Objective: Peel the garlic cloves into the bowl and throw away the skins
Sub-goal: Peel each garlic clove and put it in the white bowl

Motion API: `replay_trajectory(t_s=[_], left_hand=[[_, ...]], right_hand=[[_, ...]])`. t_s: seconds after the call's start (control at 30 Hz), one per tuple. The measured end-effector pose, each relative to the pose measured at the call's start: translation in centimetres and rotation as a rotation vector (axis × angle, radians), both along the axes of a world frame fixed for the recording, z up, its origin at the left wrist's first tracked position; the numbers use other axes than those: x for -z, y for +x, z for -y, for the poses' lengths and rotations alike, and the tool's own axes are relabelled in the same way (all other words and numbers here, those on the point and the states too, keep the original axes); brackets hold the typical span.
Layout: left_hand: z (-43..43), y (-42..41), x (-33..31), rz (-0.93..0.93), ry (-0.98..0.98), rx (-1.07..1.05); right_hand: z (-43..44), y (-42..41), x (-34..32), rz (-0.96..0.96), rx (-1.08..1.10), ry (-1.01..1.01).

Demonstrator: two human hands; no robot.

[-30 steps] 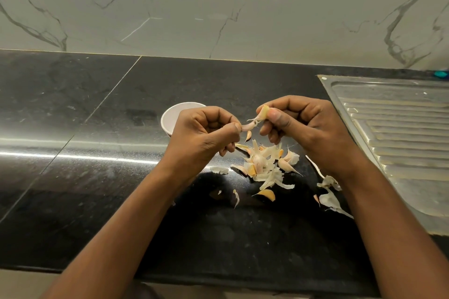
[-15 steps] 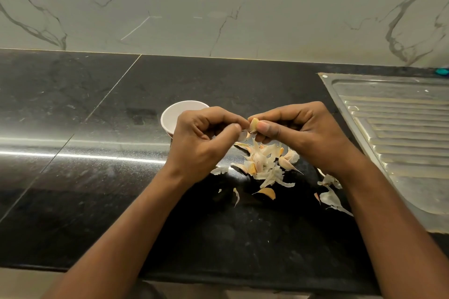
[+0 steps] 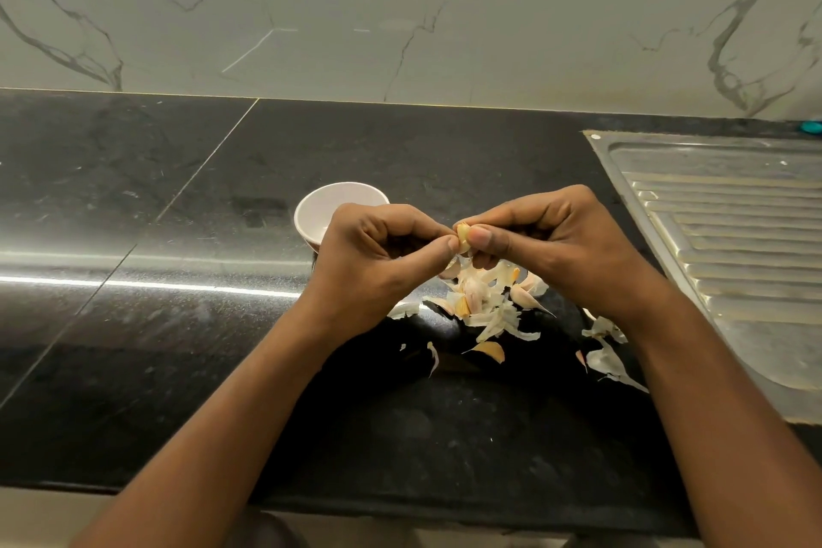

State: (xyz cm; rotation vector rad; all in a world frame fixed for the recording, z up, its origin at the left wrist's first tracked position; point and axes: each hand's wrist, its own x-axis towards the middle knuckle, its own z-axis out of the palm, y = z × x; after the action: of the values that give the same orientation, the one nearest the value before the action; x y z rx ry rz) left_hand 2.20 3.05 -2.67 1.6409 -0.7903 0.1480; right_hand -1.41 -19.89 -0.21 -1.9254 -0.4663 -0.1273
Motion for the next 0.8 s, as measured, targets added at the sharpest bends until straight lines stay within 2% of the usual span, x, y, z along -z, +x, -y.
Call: replay_trajectory(t_s=[0.2,0.57,0.8], left_hand=[[0.09,-0.02,-0.08,-0.053,-0.016,0.055],[0.52,-0.72,-0.39,-0.099,-0.078,-0.028],[0.67,-0.78,-0.14,-0.109,-0.032,-0.037]], right_hand=[[0.10,-0.17,-0.10,0.000,-0.011,-0.008],[-0.37,-0.29,-0.23,-0.031,-0.040,0.031],[-0.51,-0.48,-0.37,-0.062,-0.017,0.044]])
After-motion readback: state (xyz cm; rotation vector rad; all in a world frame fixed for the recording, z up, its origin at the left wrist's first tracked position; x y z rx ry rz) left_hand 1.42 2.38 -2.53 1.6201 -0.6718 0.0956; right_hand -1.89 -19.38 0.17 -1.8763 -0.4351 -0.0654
